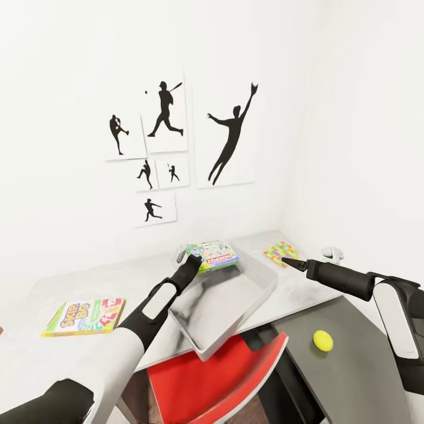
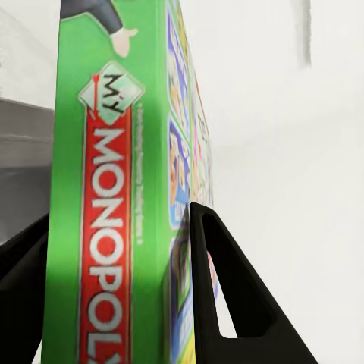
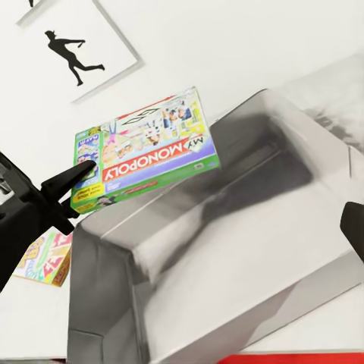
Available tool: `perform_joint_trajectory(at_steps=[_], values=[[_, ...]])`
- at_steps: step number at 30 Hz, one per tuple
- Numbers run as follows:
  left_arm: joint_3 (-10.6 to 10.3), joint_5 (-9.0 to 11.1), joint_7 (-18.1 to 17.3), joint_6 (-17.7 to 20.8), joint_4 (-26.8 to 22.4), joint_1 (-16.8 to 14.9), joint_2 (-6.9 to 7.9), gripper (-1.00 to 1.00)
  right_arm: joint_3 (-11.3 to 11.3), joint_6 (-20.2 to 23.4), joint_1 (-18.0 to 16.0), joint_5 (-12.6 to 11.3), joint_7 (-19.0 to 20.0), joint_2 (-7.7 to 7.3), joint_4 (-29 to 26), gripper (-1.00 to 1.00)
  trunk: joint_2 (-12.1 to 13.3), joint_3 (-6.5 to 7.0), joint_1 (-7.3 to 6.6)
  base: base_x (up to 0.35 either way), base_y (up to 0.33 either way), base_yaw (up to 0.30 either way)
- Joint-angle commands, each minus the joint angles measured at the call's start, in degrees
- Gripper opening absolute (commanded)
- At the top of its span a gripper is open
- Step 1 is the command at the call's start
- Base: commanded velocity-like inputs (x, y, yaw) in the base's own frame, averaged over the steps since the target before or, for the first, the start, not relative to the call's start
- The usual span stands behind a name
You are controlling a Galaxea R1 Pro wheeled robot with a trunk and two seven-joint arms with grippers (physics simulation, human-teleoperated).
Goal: Put all the toys in the child's room - the three board games (two on the bed and one on the table), the two jigsaw puzzles on the table, and the tennis ball on the table - inside the toy box on the table in the child's room.
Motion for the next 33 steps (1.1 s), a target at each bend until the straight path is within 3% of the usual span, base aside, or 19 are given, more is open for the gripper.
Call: perform_joint_trajectory(at_steps=[1, 10, 26, 33], values=[[-0.07, 0.71, -0.19, 0.20, 0.03, -0.07, 0.01, -1.00, -0.08, 0.23, -0.06, 0.50, 0.60, 0.00, -0.01, 1.00, -0.13, -0.22, 0.03, 0.000, 0.000, 0.000], [-0.09, 1.17, -0.24, 0.57, -0.09, -0.11, -0.04, -1.00, -0.13, 0.23, -0.04, 0.53, 0.60, -0.01, -0.01, 1.00, -0.13, -1.06, 0.03, 0.000, 0.000, 0.000], [-0.07, 1.47, -0.36, 2.33, -0.81, -0.63, -1.42, -1.00, -0.24, 0.23, -0.04, 0.55, 0.60, 0.05, -0.01, 1.00, -0.13, -1.78, 0.03, 0.000, 0.000, 0.000], [-0.17, 4.47, -0.35, 2.47, -0.78, -0.68, -1.42, -1.00, -0.16, 0.23, -0.04, 0.55, 0.60, 0.04, -0.01, 1.00, -0.13, -1.90, 0.03, 0.000, 0.000, 0.000]])
